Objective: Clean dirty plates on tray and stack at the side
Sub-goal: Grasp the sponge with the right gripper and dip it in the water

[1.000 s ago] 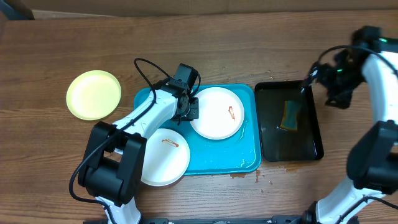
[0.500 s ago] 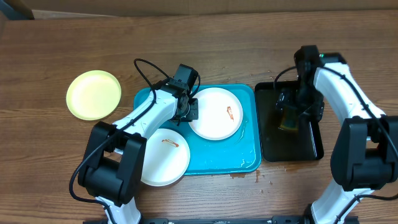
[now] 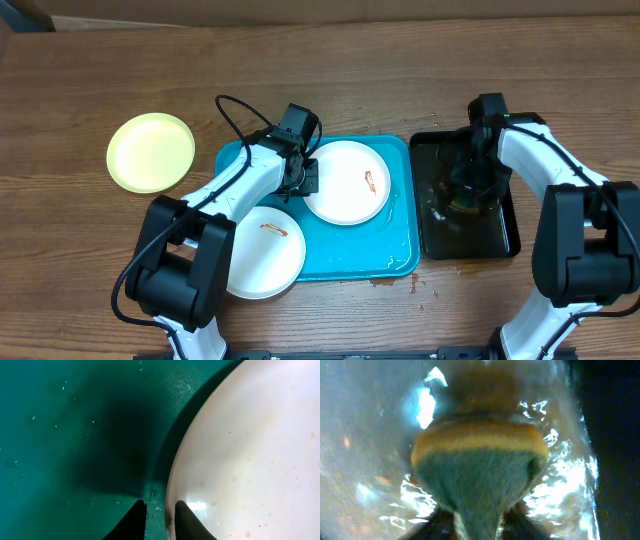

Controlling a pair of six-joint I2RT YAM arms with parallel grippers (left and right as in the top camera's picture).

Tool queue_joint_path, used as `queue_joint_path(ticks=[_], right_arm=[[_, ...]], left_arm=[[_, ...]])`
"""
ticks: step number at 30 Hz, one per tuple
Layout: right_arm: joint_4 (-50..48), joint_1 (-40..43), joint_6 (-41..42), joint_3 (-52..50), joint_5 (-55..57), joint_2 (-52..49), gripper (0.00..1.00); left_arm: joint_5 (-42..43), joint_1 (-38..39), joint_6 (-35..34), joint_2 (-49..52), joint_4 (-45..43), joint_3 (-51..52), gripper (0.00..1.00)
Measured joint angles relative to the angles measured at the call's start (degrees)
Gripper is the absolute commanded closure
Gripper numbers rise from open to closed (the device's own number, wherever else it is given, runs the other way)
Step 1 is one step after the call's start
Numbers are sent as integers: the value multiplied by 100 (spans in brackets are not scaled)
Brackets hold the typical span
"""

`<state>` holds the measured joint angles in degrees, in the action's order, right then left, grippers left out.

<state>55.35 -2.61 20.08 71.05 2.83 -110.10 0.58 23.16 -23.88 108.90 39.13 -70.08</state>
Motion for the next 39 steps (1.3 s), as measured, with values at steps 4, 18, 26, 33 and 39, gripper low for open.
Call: queue_joint_path(ticks=[4,18,26,33,39], right_arm=[[-59,7,-184,31,7,0,24],[-688,107,-138,44,354,-15,34],[-872,107,-109,44,334,-20,89],[-909,107,-144,44,111,-22,23],[-50,105,-306,46,-393,-22,36]], left_arm=[[-2,0,0,0,0,0,77],[0,0,0,0,-20,0,75],[-2,0,0,0,-20,0,71],[-2,0,0,0,-20,0,67],[-2,0,0,0,-20,4,66]])
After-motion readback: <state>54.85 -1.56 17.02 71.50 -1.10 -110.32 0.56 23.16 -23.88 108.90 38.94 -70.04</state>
